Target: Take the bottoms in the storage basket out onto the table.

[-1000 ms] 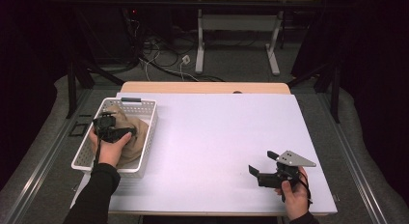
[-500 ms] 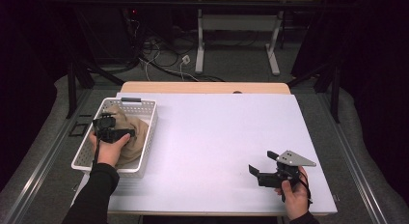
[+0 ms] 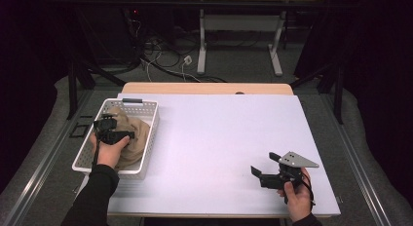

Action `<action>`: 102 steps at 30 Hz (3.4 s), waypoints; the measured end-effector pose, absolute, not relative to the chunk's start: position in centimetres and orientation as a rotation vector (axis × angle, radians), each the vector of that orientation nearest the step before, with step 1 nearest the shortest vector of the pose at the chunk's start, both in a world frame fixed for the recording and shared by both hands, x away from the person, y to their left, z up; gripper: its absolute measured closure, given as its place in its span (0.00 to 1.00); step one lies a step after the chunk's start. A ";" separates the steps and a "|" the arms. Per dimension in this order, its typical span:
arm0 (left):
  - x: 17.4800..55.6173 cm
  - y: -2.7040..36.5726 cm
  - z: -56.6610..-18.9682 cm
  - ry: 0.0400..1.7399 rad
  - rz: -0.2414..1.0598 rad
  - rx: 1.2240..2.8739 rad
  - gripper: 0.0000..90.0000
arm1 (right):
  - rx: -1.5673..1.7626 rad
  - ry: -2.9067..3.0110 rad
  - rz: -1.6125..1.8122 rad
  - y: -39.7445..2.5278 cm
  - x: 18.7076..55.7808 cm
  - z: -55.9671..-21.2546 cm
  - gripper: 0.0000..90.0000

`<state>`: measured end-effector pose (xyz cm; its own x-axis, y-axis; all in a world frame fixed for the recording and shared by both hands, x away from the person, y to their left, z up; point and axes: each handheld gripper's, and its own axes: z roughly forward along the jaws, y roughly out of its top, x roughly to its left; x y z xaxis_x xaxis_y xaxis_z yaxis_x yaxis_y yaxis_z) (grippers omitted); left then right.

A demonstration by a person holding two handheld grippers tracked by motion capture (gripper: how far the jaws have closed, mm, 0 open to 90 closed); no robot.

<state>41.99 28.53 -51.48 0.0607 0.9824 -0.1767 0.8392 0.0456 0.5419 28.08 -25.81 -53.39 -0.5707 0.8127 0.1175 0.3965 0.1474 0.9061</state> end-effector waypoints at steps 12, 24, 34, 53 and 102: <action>41.9 28.7 -51.4 1.804 0.346 1.822 0.56 | 1.157 2.031 1.403 -25.8 28.1 -53.4 0.13; 41.9 29.0 -51.2 1.806 0.314 1.801 0.64 | 1.157 2.036 1.399 -25.8 28.1 -53.4 0.14; 41.8 29.0 -50.8 1.795 0.327 1.793 0.68 | 1.154 2.033 1.402 -25.8 28.1 -53.5 0.15; 41.3 29.3 -49.6 1.754 0.353 1.783 0.70 | 1.154 2.038 1.396 -25.8 28.1 -53.5 0.15; 40.0 30.0 -44.0 1.655 0.482 1.709 0.71 | 1.151 2.042 1.389 -25.8 28.2 -53.5 0.15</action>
<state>39.95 30.01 -44.05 0.1144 0.9729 -0.2012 0.7129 0.0607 0.6986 28.17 -25.76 -53.52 -0.5727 0.8125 0.1088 0.3995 0.1607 0.9025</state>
